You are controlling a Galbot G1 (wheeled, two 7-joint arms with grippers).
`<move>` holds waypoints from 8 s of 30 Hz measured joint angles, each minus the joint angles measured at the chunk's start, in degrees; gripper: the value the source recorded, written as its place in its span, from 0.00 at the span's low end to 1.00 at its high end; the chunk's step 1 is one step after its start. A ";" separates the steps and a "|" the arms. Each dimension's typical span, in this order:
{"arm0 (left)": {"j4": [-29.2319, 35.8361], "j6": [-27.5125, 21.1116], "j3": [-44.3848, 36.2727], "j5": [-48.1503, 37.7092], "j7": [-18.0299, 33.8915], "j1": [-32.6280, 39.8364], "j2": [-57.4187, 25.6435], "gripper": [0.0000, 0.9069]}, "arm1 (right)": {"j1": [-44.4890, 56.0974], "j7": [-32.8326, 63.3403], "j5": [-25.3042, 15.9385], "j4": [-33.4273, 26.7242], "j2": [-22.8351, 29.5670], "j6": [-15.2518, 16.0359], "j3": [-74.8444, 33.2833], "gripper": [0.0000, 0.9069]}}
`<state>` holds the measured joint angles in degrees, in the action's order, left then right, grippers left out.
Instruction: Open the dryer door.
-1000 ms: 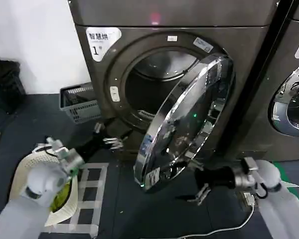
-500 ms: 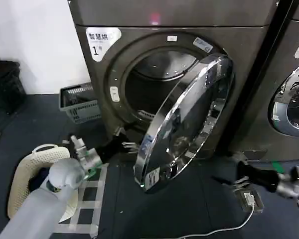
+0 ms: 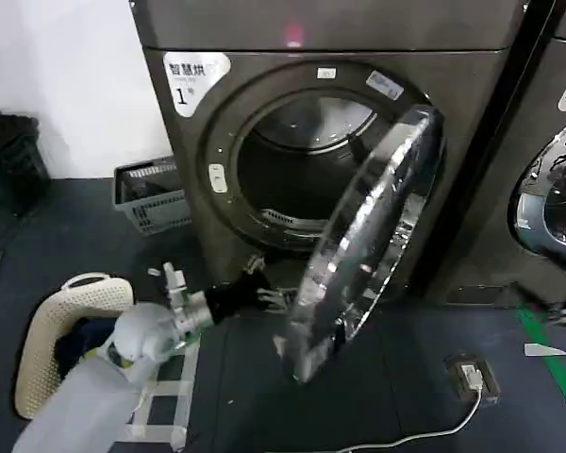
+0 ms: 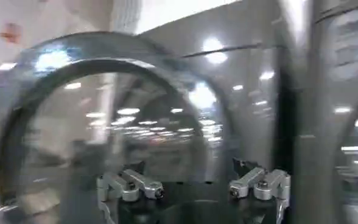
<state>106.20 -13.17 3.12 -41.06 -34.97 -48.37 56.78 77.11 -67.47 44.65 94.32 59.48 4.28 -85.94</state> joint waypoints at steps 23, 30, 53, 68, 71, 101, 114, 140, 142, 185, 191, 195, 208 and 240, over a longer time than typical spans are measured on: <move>-4.66 1.68 -13.43 0.12 1.23 8.86 6.46 1.00 | 6.71 46.27 -2.71 -3.25 -3.50 3.25 -17.26 1.00; -6.59 2.46 -18.14 -0.43 1.71 12.24 10.19 1.00 | 7.07 51.95 -5.69 -4.08 -3.50 5.34 -18.49 1.00; -18.09 5.36 -30.20 5.41 6.46 22.52 24.29 1.00 | 12.04 53.68 -8.94 -4.33 -2.04 8.39 -25.03 1.00; -27.86 7.52 -34.92 5.90 9.16 27.26 34.07 1.00 | 15.76 55.91 -8.29 -5.88 -2.92 3.55 -32.18 1.00; -29.70 8.87 -35.15 6.58 9.85 27.57 35.48 1.00 | 16.37 55.81 -7.50 -5.77 -2.93 3.39 -33.06 1.00; -40.87 18.27 -36.33 10.59 15.80 31.18 35.41 1.00 | 18.35 55.13 -5.31 -4.30 -2.58 2.70 -34.99 1.00; -36.23 31.16 -34.99 9.17 17.44 30.82 35.41 1.00 | 17.97 54.53 -5.63 -4.19 -3.61 2.26 -34.23 1.00; -17.82 36.91 -29.93 14.62 16.68 26.53 15.03 1.00 | 16.49 54.21 -8.23 -2.39 -4.20 1.43 -32.32 1.00; -15.87 36.58 -29.78 14.57 16.73 26.51 11.51 1.00 | 16.31 54.38 -8.43 -2.08 -4.20 1.26 -32.32 1.00; -22.76 38.58 -11.71 35.41 -16.65 20.04 -38.43 1.00 | 15.60 54.59 -10.12 -1.09 -6.42 0.72 -31.61 1.00; -23.53 39.98 -7.89 36.63 -17.34 16.15 -41.42 1.00 | 15.08 54.60 -10.12 -0.65 -6.39 0.72 -30.76 1.00; -23.07 40.56 -6.76 39.59 -17.51 13.31 -43.27 1.00 | 15.12 54.61 -10.10 -0.41 -6.08 0.72 -30.58 1.00; -23.23 39.30 -3.58 43.96 -19.83 10.31 -45.09 1.00 | 15.32 54.45 -9.87 0.24 -5.32 0.57 -30.42 1.00; -25.45 42.42 -3.38 47.26 -26.45 9.97 -44.94 1.00 | 15.28 54.06 -9.83 0.74 -5.27 0.57 -30.58 1.00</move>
<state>80.75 29.25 -0.26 6.20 -61.42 -38.40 11.84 92.39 -13.40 34.82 95.06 54.21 4.85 -116.52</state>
